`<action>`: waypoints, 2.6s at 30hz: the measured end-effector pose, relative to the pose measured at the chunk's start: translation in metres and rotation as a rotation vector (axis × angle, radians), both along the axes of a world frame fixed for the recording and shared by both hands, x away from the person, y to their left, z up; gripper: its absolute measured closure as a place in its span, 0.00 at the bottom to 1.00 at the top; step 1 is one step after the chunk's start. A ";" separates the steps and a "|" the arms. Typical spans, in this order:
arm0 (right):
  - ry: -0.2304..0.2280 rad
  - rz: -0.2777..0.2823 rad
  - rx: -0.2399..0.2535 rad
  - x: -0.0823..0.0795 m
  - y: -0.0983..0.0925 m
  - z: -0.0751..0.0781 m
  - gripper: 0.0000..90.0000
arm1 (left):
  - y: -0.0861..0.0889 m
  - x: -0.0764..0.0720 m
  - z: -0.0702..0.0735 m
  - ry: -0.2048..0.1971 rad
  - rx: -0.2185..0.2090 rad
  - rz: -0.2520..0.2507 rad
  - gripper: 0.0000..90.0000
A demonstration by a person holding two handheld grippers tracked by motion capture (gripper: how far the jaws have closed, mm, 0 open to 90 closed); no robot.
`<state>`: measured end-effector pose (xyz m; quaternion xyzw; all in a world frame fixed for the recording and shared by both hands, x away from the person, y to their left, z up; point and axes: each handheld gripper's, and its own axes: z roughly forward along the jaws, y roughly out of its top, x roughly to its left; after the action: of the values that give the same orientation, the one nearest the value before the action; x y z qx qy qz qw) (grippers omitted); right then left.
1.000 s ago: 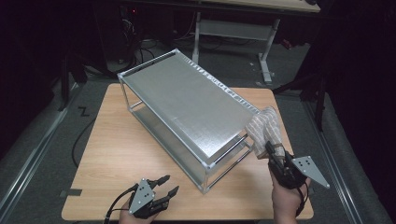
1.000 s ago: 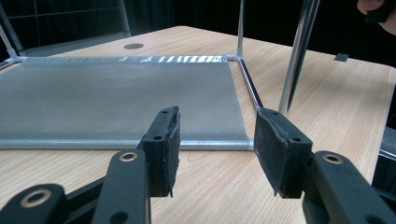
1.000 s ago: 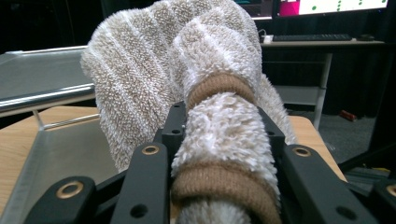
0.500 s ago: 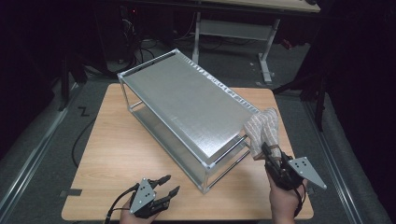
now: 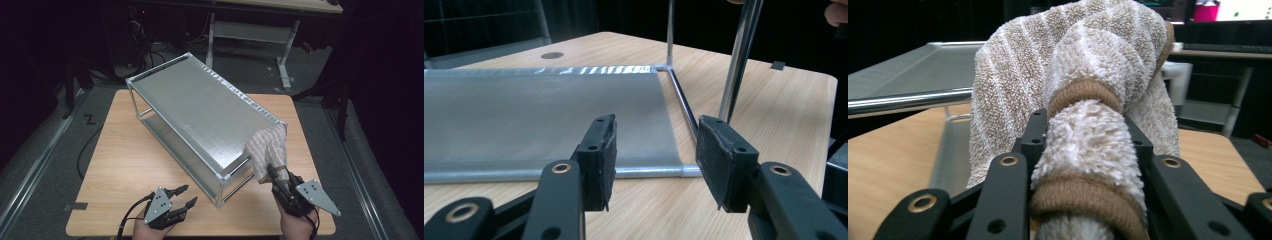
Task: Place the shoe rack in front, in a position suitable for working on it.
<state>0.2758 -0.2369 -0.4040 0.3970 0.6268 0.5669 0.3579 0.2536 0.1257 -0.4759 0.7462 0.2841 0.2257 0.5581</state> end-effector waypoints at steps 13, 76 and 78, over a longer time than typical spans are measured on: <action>-0.027 0.151 -0.048 -0.040 0.037 0.004 0.73 | -0.017 0.010 0.001 -0.008 -0.004 -0.053 0.51; 0.081 -0.127 -0.016 0.018 -0.032 -0.010 0.75 | -0.005 0.004 -0.006 0.027 0.002 -0.001 0.43; 0.080 -0.124 -0.018 0.016 -0.031 -0.010 0.75 | -0.006 0.005 -0.006 0.030 -0.001 -0.003 0.43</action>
<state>0.2915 -0.2675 -0.4140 0.4540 0.6200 0.5216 0.3706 0.2581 0.1197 -0.4819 0.7497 0.2914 0.2136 0.5544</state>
